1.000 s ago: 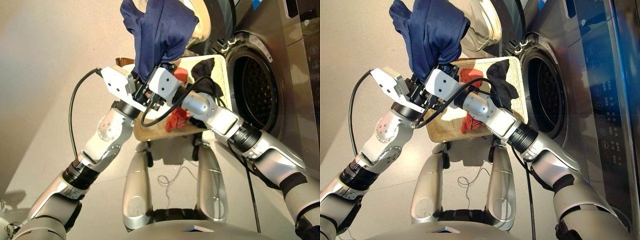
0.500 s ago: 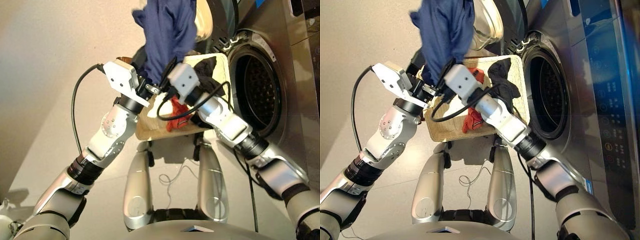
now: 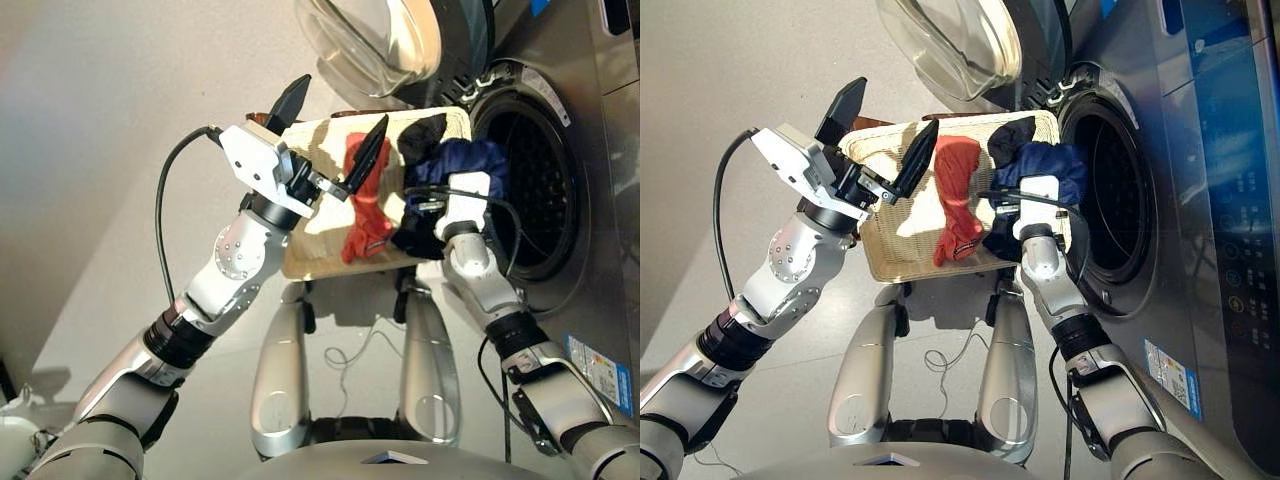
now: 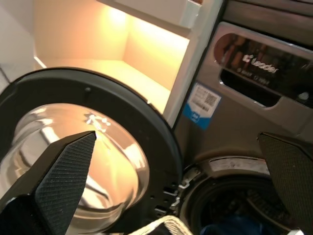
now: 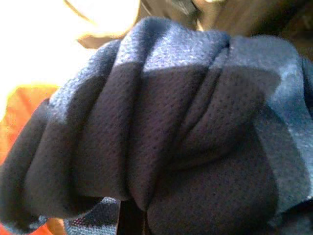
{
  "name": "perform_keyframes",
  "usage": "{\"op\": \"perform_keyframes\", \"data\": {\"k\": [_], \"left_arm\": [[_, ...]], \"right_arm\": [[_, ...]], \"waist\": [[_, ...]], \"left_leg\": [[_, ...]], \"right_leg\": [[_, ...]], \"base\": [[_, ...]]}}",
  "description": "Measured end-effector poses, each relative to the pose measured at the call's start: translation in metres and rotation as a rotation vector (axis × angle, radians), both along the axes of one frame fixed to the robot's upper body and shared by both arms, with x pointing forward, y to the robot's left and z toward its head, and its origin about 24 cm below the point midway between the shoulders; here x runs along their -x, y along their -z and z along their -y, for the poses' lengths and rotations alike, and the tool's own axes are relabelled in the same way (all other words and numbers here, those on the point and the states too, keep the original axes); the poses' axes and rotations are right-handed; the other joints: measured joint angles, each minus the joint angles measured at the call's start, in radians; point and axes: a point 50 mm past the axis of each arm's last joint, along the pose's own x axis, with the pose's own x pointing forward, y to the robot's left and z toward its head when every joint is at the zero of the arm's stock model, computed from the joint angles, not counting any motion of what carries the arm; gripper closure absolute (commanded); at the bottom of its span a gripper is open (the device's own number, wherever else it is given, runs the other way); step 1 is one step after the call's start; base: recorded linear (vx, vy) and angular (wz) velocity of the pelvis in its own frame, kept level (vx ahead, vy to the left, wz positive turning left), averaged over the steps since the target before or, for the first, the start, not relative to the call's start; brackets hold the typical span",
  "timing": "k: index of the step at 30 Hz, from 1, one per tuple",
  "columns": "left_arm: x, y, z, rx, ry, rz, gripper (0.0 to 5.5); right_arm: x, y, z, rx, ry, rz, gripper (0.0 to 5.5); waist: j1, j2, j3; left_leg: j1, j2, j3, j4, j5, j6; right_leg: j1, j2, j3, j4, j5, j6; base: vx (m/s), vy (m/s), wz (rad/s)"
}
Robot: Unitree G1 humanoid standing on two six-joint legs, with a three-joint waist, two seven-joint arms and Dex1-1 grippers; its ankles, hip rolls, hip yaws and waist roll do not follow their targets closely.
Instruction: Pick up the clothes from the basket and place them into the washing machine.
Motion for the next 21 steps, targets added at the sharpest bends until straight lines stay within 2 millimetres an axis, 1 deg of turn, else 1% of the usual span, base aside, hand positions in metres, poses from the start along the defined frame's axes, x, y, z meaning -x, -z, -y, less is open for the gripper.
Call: {"op": "perform_keyframes", "data": {"k": [2,4,7,9,10,12,14,17,20,21], "left_arm": [[0.000,-0.001,0.001,0.002,0.002,0.005,0.00],[0.001,-0.002,0.002,0.009,0.002,0.003,0.00],[0.003,0.002,0.006,0.000,0.019,-0.009,0.00],[0.003,0.004,0.007,-0.005,0.025,-0.015,0.00],[0.003,0.004,0.008,-0.005,0.026,-0.015,0.00],[0.004,0.005,0.009,0.000,0.034,-0.019,0.00],[0.005,0.006,0.012,0.016,0.051,-0.038,0.00],[0.005,0.007,0.014,0.006,0.064,-0.041,0.00],[0.006,0.006,0.015,0.010,0.067,-0.039,0.00],[0.006,0.006,0.015,0.011,0.068,-0.041,0.00]], "right_arm": [[0.004,0.010,0.003,-0.024,0.031,-0.029,5.50],[0.005,0.021,0.010,-0.087,0.110,-0.061,5.50],[0.007,0.037,0.027,-0.162,0.224,-0.133,5.50],[0.008,0.044,0.040,-0.220,0.307,-0.163,5.50],[0.008,0.045,0.044,-0.244,0.334,-0.169,5.50],[0.008,0.045,0.056,-0.266,0.379,-0.181,5.50],[0.007,0.043,0.072,-0.354,0.450,-0.181,5.50],[0.003,0.037,0.083,-0.469,0.513,-0.154,5.50],[0.001,0.026,0.099,-0.562,0.585,-0.099,5.50],[0.002,0.022,0.105,-0.584,0.613,-0.070,5.50]], "waist": [[-0.001,0.000,0.000],[0.000,0.000,0.000],[0.003,0.000,0.000],[0.003,0.004,0.001],[0.002,0.008,0.001],[0.003,0.025,0.000],[0.005,0.047,0.000],[0.008,0.052,-0.001],[0.007,0.063,0.000],[0.008,0.066,0.000]], "left_leg": [[0.000,-0.002,-0.001,-0.001,0.001,0.001],[0.000,-0.003,-0.003,0.000,0.001,0.001],[-0.002,-0.007,-0.006,-0.001,0.002,0.003],[-0.003,-0.010,-0.008,-0.001,0.003,0.004],[-0.005,-0.011,-0.010,-0.001,0.003,0.005],[-0.011,-0.015,-0.022,-0.001,0.005,0.006],[-0.020,-0.020,-0.029,0.000,0.007,0.009],[-0.024,-0.025,-0.035,0.002,0.008,0.010],[-0.037,-0.036,-0.056,0.015,0.008,0.010],[-0.038,-0.040,-0.059,0.016,0.009,0.011]], "right_leg": [[0.001,-0.002,0.000,0.000,0.000,0.001],[0.002,-0.002,0.000,0.000,-0.001,0.002],[0.002,-0.006,-0.001,0.001,-0.002,0.004],[0.002,-0.009,-0.002,0.001,-0.004,0.005],[0.002,-0.010,-0.004,0.001,-0.004,0.006],[0.002,-0.014,-0.011,0.001,-0.006,0.009],[0.002,-0.018,-0.016,0.002,-0.008,0.011],[0.001,-0.023,-0.017,0.007,-0.011,0.015],[0.001,-0.032,-0.021,0.024,-0.023,0.020],[-0.001,-0.037,-0.022,0.031,-0.026,0.021]], "base": [[0.000,0.000,0.000],[0.000,0.000,0.000],[0.000,0.000,0.000],[0.000,0.000,0.000],[0.000,0.000,0.000],[0.000,0.000,0.000],[0.000,0.000,0.000],[0.000,0.000,0.000],[0.017,0.002,0.150],[0.009,0.000,0.219]]}}
